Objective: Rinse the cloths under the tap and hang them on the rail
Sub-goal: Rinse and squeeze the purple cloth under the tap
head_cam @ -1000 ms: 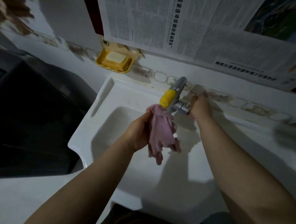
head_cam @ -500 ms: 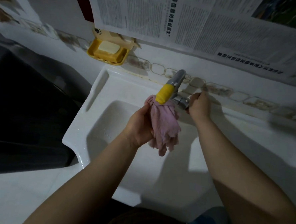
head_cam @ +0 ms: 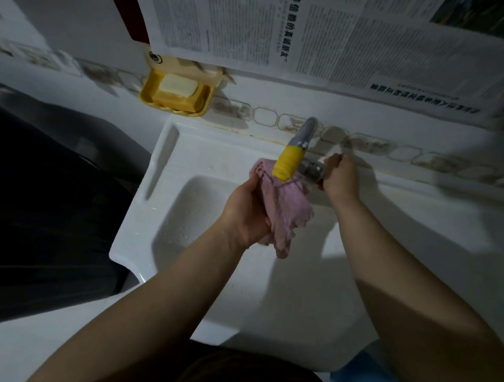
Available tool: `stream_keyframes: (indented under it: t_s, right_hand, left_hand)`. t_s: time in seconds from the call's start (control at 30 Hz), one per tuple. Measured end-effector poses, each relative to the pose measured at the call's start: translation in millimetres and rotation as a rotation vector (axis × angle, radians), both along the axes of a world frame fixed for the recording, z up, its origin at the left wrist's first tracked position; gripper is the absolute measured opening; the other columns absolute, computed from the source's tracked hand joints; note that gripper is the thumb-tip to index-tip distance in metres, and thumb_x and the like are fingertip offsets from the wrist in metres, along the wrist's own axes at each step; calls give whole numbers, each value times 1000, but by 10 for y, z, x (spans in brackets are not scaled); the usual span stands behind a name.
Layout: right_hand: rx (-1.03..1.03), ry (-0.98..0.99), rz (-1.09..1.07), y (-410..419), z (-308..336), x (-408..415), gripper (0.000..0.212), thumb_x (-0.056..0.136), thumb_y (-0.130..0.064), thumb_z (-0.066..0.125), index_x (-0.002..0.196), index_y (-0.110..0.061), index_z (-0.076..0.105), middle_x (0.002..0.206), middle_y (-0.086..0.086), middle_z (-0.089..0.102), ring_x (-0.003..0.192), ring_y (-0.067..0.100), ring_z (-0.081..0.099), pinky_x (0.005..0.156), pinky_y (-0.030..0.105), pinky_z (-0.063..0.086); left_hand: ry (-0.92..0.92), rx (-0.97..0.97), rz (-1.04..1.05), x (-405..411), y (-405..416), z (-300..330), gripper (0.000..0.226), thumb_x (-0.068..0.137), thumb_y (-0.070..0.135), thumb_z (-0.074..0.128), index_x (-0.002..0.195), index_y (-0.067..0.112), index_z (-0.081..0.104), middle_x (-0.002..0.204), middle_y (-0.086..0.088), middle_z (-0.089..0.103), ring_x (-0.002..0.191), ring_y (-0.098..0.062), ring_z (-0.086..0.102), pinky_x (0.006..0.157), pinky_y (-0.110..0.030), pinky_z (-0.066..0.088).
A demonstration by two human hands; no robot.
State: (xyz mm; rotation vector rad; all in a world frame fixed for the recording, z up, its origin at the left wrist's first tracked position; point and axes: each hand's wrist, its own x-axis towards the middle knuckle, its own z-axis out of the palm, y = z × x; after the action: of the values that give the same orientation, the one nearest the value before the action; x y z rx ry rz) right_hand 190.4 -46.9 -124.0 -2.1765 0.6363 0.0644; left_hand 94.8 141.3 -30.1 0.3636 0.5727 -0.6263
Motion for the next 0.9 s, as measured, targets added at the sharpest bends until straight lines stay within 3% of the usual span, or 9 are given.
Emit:
stream_keyframes:
  t_s: [0.17,0.3,0.33,0.4,0.47,0.6,0.73,0.83,0.9]
  right_hand:
    - [36,25,-4,44,98,-44,64,81,-58,24,102,-5,54,106,25,63,94,44,63,80,57,53]
    - [21,216,-51,115,326,-283,108,64,-88,26,120,0,51,105,22,65,93,37,65,81,46,53]
    - [22,245,-42,184,461,-427,107,62,-89,28,116,-1,52,101,19,66,90,34,65,78,42,52]
    - [13,198,105,387,694,-806,68,78,-73,45,98,-9,56,86,7,63,80,26,61,69,32,45]
    - [69,144,327,571,748,-1151,29,86,-47,60,96,-19,59,88,-4,58,80,15,58,70,29,45]
    - [-25,22,493,697,603,-1415,21,86,-26,66,103,-13,68,102,6,62,89,19,61,74,26,44]
    - [-18,-32,413,748,633,-1312,14,92,-23,59,89,-13,67,87,7,67,81,23,59,67,30,40]
    - [184,-17,322,813,746,-1172,20,96,-18,51,77,-16,55,69,-2,55,69,16,51,63,26,36]
    - [329,9,289,857,787,-1073,22,98,-18,48,76,-17,52,67,-1,54,65,13,50,64,26,38]
  left_hand:
    - [12,0,5,19,10,-20,51,103,41,28,137,11,50,136,-19,54,130,-34,47,107,-49,34]
    - [40,5,10,21,9,-48,53,103,41,27,138,8,49,138,-21,52,131,-35,46,112,-52,29]
    - [52,7,18,21,10,-61,54,103,42,27,139,7,47,138,-22,51,131,-36,46,112,-52,29]
    - [67,35,42,33,32,-114,55,102,42,28,141,6,45,138,-23,51,131,-36,46,107,-51,36]
    - [95,69,89,24,68,-160,55,102,40,29,140,3,45,137,-24,51,128,-36,49,99,-51,41]
    - [145,170,108,-22,190,-216,44,101,35,35,123,3,57,121,-23,60,106,-36,58,87,-47,47]
    - [104,511,8,-86,348,-385,32,100,31,45,109,5,63,100,-16,62,86,-24,58,80,-38,48]
    - [-13,940,-252,-186,496,-504,25,91,35,63,91,10,66,83,-5,67,78,-17,62,69,-33,51]
    - [-101,1267,-304,-234,545,-591,29,87,36,68,94,9,67,92,-6,70,87,-21,65,78,-38,50]
